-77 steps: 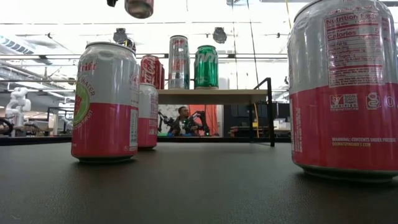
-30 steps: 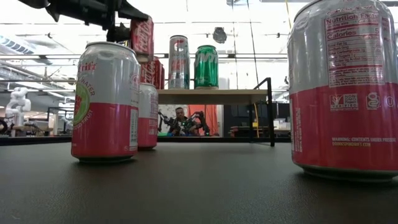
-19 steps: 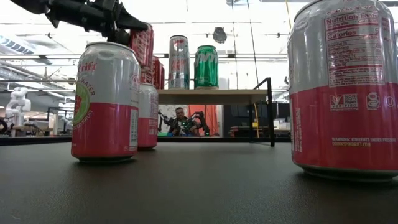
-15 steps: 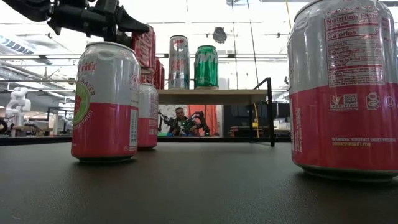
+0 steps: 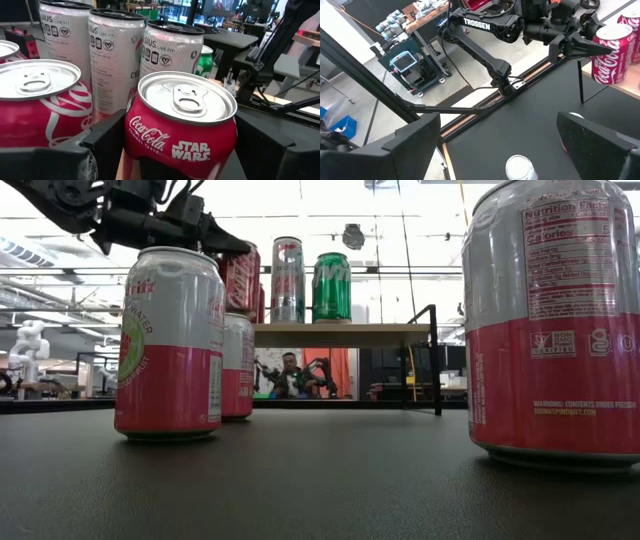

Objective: Place canned beverage on shelf
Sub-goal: Put the red white soda can aligned with the other red soda can on the shelf

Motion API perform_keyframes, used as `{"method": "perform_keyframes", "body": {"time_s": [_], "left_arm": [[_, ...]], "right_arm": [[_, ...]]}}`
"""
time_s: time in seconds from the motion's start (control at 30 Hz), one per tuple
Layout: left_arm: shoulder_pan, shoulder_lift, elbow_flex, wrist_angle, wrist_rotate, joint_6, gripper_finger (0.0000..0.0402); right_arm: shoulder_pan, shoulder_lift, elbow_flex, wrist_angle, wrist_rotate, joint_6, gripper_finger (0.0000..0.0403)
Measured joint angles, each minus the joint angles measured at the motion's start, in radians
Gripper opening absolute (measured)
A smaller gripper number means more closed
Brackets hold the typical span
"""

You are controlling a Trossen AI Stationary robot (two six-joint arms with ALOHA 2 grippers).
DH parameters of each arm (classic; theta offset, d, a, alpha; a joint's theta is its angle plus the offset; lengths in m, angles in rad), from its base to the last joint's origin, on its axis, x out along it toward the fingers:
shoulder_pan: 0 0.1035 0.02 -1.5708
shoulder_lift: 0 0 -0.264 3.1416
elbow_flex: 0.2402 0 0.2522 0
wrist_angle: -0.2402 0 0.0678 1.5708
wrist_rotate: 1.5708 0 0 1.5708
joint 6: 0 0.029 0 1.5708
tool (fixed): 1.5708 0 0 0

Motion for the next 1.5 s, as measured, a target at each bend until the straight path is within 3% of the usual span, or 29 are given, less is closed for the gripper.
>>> {"method": "perform_keyframes", "body": {"time_s": [0.27,0.53,1.5], "left_arm": [[0.02,0.009,0.0,-0.005,-0.001,-0.012,0.0306],[0.078,-0.053,0.003,0.004,0.072,-0.058,0.0306],[0.117,0.0,0.001,-0.03,0.052,-0.002,0.0306]], "right_arm": [[0.002,0.0,0.0,0.0,0.0,0.01,0.038],[0.002,0.0,0.0,-0.003,0.0,0.029,0.038],[-0.008,0.0,0.0,-0.004,0.003,-0.005,0.038]]}}
